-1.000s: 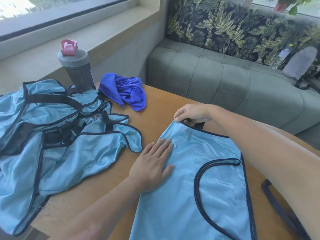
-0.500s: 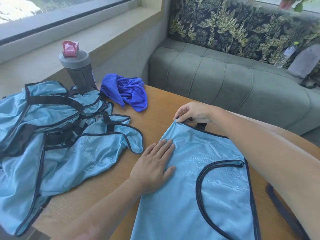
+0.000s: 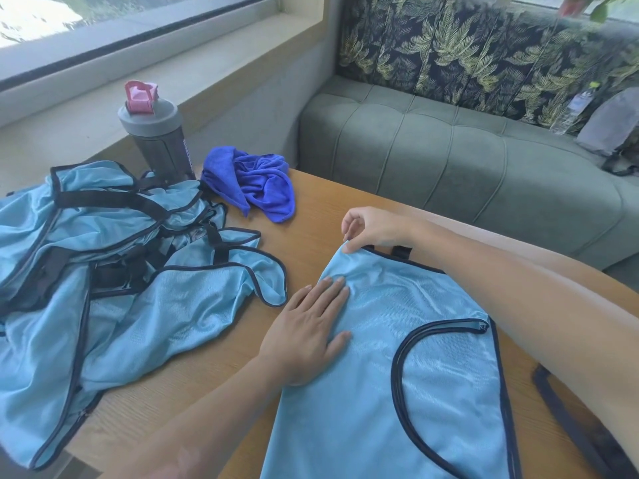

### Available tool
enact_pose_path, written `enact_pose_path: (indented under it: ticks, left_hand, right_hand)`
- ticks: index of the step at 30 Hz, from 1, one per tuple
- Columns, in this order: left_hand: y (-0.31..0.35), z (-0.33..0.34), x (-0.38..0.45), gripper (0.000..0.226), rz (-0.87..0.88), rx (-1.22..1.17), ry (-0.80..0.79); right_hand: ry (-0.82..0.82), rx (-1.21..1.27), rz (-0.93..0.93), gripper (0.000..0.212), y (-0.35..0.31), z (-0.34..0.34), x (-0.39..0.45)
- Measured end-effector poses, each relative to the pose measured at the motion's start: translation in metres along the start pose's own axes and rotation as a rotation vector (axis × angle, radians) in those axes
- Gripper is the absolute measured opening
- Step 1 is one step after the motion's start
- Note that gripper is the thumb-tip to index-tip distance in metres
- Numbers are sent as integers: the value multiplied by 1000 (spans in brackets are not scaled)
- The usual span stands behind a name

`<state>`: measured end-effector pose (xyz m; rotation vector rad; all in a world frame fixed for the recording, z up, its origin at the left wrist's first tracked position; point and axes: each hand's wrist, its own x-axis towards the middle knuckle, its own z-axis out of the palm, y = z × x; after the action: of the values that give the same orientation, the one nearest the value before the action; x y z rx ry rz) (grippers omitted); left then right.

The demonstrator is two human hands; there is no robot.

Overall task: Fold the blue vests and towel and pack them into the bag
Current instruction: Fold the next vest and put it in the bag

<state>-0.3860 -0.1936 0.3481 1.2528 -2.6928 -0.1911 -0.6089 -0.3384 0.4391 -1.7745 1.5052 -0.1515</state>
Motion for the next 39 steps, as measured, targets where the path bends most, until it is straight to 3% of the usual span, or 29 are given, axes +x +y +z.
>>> enact_pose_path:
  ticks: [4, 7, 12, 17, 20, 26, 32, 37, 39]
  left_hand:
    - [0, 1, 0, 72, 1, 0, 6]
    - [0, 2, 0, 72, 0, -3, 2]
    - [-1, 2, -1, 72, 2, -2, 7]
    - [-1, 4, -1, 71, 3, -12, 20]
    - [-1, 4, -1, 72, 1, -12, 14]
    - [-1, 5, -1, 72, -1, -17, 11]
    - [-6, 2, 0, 75, 25, -75, -51]
    - [-8, -13, 14, 71, -31, -298, -140]
    - [-6, -20, 23, 65, -23, -255, -101]
  right_hand:
    - [131, -201, -100, 21, -3, 4, -3]
    - [189, -213, -139, 14, -4, 9, -6]
    - [187, -293, -176, 9, -1, 11, -5]
    - [176, -589, -205, 9, -5, 10, -11]
    - [262, -544, -168, 10, -7, 9, -15]
    - [387, -161, 5, 7, 1, 18, -16]
    - [516, -186, 53, 16, -7, 24, -60]
    - [464, -271, 50, 16, -14, 65, -153]
    - [418, -279, 93, 19, -8, 90, -190]
